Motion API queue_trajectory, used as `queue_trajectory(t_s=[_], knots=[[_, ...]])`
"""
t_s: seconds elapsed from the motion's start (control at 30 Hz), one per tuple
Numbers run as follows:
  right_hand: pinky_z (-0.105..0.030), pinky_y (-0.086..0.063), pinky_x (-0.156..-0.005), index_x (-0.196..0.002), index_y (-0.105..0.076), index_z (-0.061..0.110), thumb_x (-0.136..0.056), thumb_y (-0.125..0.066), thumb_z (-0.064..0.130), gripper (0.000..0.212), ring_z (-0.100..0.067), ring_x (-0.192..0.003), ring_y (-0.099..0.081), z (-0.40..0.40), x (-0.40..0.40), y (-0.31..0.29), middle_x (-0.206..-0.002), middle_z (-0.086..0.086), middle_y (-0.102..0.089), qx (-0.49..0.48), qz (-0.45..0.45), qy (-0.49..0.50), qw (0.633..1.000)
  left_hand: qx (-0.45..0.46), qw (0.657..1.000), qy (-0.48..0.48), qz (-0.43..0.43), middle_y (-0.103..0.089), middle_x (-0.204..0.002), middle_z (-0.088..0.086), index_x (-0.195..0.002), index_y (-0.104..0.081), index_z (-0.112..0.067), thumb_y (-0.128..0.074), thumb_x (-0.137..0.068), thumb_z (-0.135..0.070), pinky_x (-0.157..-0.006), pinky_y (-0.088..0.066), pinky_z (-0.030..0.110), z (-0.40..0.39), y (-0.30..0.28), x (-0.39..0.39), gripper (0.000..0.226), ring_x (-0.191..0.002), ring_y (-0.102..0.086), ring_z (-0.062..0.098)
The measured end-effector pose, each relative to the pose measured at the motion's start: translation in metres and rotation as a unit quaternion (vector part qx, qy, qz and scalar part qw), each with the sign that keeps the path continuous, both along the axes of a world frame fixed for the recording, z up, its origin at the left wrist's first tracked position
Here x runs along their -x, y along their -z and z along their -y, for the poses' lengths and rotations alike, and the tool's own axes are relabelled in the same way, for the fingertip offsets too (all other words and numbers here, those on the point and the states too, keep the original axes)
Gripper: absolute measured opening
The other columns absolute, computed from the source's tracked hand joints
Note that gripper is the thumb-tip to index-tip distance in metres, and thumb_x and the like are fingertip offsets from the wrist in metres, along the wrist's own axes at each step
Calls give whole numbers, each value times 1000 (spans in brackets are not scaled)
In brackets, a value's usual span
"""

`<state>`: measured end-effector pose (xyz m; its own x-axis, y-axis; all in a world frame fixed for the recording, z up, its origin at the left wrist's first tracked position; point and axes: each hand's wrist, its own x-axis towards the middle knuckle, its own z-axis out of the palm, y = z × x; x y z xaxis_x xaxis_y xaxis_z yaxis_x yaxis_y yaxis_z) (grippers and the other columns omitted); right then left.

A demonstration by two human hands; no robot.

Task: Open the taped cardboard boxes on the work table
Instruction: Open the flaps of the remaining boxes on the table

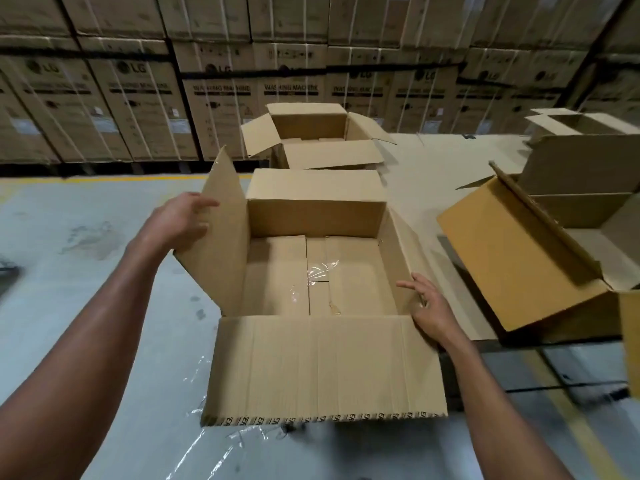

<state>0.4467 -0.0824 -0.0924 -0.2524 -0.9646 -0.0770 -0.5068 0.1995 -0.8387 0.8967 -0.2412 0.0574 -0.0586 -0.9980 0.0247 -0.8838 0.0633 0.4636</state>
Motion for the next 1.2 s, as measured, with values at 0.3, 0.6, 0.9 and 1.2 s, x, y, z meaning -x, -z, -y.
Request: queue_trajectory(t_s=[0.3, 0.6, 0.9, 1.2], knots=[[-31, -45, -106, -127, -66, 27, -98, -55, 4, 38, -14, -127, -54, 26, 53, 1, -132, 7, -62, 29, 56, 52, 997, -12, 996, 62, 59, -31, -163, -1, -141, -55, -38, -46, -89, 12, -62, -51, 35, 3, -3, 44, 73, -112, -60, 33], [-25, -35, -95, -140, -58, 20, -102, -50, 13, 40, -12, -123, -47, 61, 122, 10, -148, 1, -52, -87, 85, 66, 990, -11, 998, 0, 66, -57, -139, 21, -136, -62, -27, -50, -87, 8, -83, -49, 39, 0, 3, 63, 62, -115, -58, 36], [-24, -37, -103, -134, -63, 14, -93, -51, -9, 49, -10, -128, -47, 79, 152, -15, -141, -2, -57, -53, 74, 43, 995, -18, 997, -23, 70, -59, -137, 20, -135, -63, -28, -52, -88, 4, -76, -46, 35, 3, 4, 71, 58, -106, -61, 34], [-18, -53, -72, -124, -68, 18, -93, -54, -14, 47, -12, -108, -64, 79, 144, -113, -119, -3, -69, -40, 62, -100, 992, -24, 996, -5, 90, -55, -141, 18, -138, -60, -28, -52, -86, 6, -83, -50, 40, -6, -10, 73, 62, -117, -57, 38]])
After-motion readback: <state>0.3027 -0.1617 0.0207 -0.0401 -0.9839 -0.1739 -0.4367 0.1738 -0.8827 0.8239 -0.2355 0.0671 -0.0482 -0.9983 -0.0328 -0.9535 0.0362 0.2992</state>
